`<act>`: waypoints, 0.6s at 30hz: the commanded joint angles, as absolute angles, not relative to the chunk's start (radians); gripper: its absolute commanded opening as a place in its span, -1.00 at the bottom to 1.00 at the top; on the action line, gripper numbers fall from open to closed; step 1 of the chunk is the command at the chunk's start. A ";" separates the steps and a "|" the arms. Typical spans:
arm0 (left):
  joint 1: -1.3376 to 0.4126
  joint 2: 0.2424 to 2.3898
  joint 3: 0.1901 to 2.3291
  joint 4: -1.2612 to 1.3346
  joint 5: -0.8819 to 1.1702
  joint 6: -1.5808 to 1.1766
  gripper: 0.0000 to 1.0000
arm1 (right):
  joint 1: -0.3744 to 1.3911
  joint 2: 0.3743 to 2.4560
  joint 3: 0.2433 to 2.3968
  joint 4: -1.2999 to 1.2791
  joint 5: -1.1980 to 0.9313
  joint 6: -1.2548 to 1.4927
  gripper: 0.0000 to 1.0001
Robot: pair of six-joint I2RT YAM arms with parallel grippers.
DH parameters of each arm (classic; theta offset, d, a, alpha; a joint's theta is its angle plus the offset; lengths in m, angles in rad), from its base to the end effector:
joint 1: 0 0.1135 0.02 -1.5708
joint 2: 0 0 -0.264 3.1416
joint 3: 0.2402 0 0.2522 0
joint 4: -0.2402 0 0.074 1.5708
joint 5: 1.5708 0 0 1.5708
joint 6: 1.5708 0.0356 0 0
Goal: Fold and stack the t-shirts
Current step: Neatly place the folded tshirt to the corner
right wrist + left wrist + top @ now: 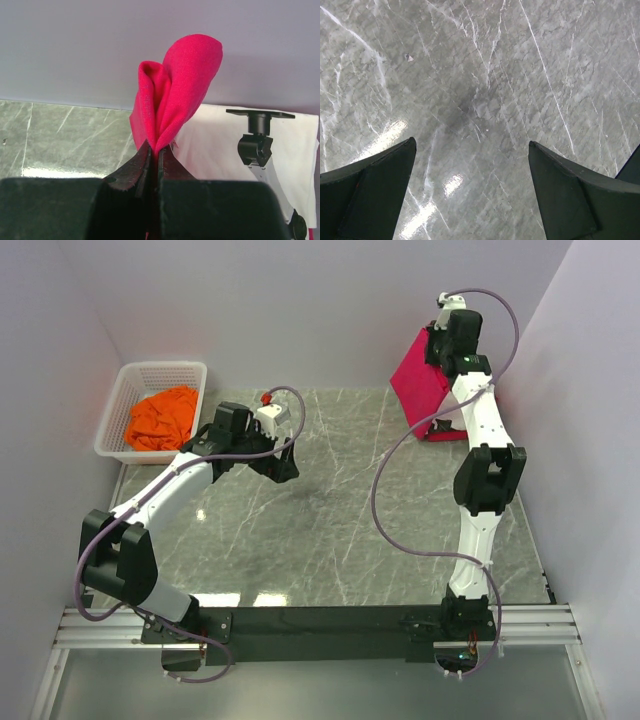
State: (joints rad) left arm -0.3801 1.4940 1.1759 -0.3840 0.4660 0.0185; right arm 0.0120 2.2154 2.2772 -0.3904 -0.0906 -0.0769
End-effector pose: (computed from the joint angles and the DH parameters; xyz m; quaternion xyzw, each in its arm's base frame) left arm 0.3023 -0.1380 0.2888 0.2700 0.8459 -0.2797 0.3651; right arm 0.5229 0.0095 0.3642 -0.0624 0.8104 0.0179 0.5822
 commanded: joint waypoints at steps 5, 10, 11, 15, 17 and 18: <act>-0.377 1.477 1.169 -0.359 0.492 0.032 0.99 | -0.031 2.192 2.350 -0.354 -0.084 -0.123 -1.00; -0.377 1.489 1.177 -0.365 0.505 0.034 0.99 | -0.061 2.200 2.350 -0.342 -0.077 -0.147 -1.00; -0.377 1.491 1.180 -0.368 0.505 0.035 0.99 | -0.066 2.201 2.352 -0.341 -0.077 -0.155 -1.00; -0.377 1.503 1.187 -0.382 0.511 0.040 0.99 | -0.090 2.220 2.345 -0.315 -0.072 -0.182 -1.00; -0.377 1.511 1.192 -0.387 0.515 0.041 0.99 | -0.104 2.235 2.352 -0.299 -0.071 -0.201 -1.00; -0.377 1.517 1.196 -0.391 0.515 0.041 0.99 | -0.110 2.250 2.353 -0.288 -0.068 -0.209 -1.00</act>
